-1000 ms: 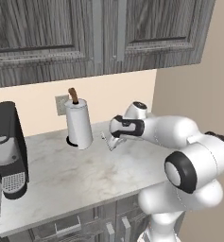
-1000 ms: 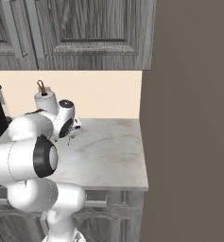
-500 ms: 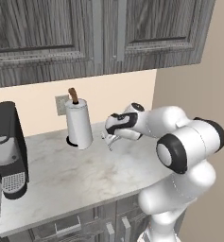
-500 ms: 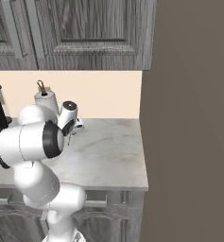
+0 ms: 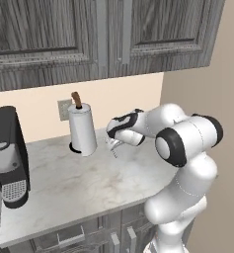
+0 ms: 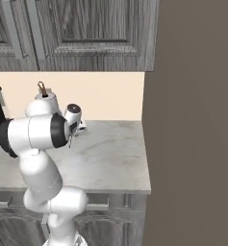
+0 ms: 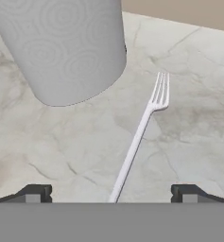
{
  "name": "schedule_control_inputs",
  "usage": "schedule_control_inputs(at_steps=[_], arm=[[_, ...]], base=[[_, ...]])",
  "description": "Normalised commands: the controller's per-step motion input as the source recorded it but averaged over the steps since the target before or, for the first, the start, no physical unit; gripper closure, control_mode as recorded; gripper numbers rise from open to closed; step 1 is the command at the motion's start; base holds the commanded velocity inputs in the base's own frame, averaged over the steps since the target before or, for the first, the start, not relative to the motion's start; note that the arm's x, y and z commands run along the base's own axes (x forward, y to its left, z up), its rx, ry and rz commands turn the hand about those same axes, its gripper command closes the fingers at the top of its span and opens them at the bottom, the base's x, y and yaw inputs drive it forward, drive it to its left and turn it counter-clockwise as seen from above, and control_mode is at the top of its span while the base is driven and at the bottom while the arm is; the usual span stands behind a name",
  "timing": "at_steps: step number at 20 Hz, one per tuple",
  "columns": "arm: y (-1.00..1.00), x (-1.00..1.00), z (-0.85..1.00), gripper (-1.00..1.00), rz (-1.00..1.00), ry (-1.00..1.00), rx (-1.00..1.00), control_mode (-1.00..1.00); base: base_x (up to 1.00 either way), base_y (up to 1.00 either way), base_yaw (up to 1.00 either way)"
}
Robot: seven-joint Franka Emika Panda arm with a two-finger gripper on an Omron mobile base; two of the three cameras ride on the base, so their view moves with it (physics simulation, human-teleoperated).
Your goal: Organize the utensils by type. Pick up the wooden spoons from the counter and place them in the open cabinet. Then pick up the metallic utensils from the counter and place them in the open drawer.
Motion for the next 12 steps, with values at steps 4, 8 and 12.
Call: schedule_control_inputs(at_steps=[4,8,12], arm=[[0.17,0.33,-0.23,-1.00,-0.06,0.00,0.00,-1.00],[0.13,0.29,-0.29,-1.00,-0.09,0.00,0.00,-1.00],[0.01,0.26,-0.32,-1.00,-0.08,0.00,0.00,-1.00]], base=[[0.00,0.00,0.00],[0.00,0.00,0.00],[0.00,0.00,0.00]])
